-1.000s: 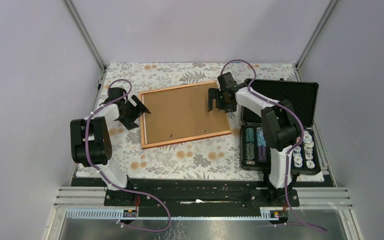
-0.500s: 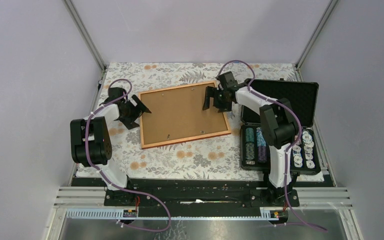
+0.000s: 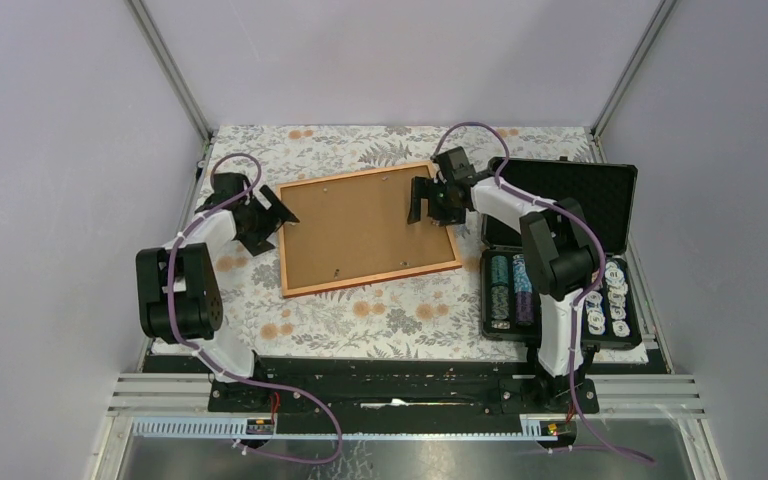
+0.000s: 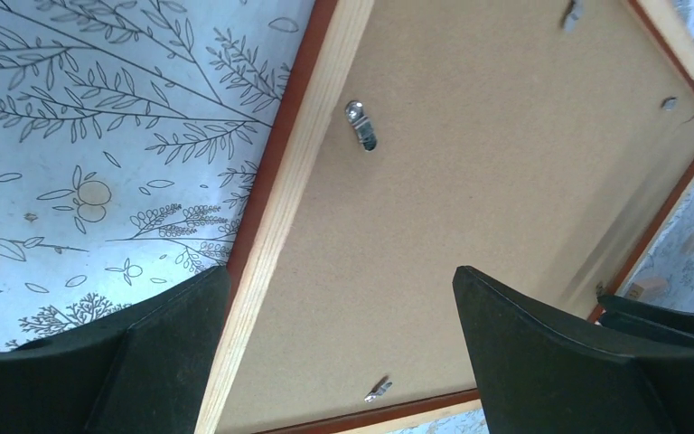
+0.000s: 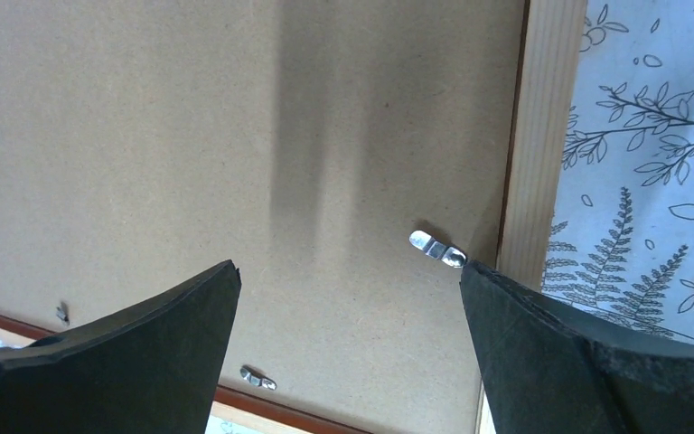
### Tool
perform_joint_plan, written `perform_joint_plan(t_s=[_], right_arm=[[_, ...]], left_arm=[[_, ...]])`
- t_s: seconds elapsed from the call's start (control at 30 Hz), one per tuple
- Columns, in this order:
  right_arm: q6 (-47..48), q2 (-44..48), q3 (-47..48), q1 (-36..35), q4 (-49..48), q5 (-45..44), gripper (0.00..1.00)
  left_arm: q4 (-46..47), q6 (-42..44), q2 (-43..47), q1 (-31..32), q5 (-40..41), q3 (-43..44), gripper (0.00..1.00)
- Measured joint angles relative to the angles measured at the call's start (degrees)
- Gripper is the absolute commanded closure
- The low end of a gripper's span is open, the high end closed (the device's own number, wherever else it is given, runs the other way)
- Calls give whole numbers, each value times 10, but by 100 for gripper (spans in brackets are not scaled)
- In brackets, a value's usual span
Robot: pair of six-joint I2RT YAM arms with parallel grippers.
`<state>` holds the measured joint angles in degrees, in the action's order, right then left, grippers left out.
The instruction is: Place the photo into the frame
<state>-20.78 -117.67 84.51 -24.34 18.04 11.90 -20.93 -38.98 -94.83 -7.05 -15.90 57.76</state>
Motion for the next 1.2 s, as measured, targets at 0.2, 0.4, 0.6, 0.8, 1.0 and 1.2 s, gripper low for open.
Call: perform_joint_plan(t_s=[0.2,0.4,0.6,0.8,1.0,1.2], right_arm=[[21,8,-2,-20,1,-79,0],[23,7,21,-38,42,-167,14],[27,3,44,-34,70,-199,23],[37,2,44,-32,73,-210,31],[50,-27,59,-28,82,-202,42],[56,-29,62,-23,83,-194,42]], left_arm=[[1,12,35,0,7,0,1],[3,17,41,0,2,-2,1],[7,17,41,0,-10,-2,1],[13,17,41,0,-19,-2,1],[13,17,41,0,-23,-2,1],[14,17,41,0,-25,-2,2]])
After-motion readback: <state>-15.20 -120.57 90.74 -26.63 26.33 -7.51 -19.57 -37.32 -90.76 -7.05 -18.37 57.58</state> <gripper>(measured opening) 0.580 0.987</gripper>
